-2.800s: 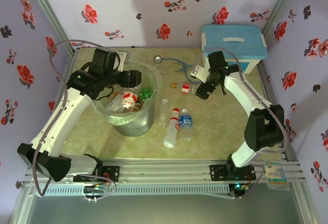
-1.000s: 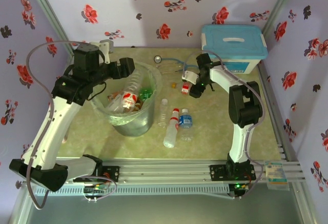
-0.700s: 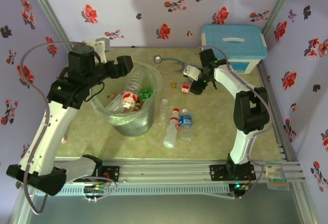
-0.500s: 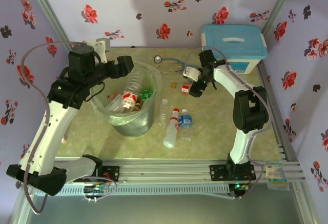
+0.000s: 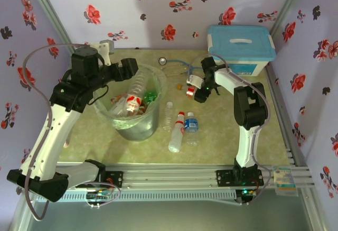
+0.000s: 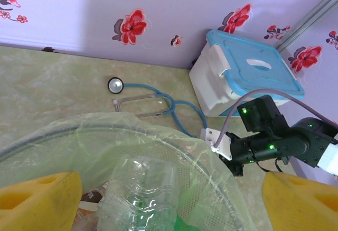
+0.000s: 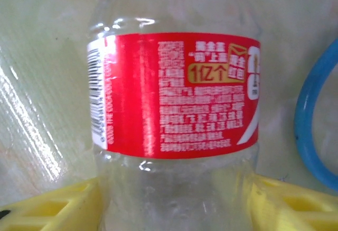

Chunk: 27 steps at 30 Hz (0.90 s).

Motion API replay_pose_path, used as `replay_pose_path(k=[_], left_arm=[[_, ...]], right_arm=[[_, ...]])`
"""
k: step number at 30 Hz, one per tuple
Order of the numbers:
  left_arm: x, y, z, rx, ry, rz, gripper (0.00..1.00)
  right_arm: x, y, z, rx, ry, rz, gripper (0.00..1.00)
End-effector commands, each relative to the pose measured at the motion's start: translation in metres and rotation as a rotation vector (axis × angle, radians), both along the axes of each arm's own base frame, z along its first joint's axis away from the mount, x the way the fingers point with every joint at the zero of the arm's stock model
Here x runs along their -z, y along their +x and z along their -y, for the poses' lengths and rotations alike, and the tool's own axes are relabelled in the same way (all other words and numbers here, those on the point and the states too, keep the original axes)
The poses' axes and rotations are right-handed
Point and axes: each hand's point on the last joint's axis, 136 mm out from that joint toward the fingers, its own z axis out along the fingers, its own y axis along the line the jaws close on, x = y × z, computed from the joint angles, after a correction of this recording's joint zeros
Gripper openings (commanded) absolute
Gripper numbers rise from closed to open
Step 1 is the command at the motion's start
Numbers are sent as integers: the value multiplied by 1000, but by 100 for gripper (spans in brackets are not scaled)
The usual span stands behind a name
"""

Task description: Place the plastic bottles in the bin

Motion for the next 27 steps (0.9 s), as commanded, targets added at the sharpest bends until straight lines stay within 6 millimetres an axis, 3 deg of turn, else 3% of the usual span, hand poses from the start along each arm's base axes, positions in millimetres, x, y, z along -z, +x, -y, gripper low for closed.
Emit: replay_pose_path(k=[1,6,11,18,27], left_arm=[[-8,-1,-3,-8,-34,24,88],[-11,-1,-3,-11,-43,29,88],[-21,-3,2,8,-88,48,89],[-46,-1,23,100,-227,109,92],[-64,9,50,179,-340,167,97]], right_arm=[[-9,6,-5,0,14,35,59],[-30,6,-2,21,46,67,55],[-70,5,1,73,72,139,56],[-160,9,5,287,235,307,56],[-277,-10,-13,319,509,573,54]])
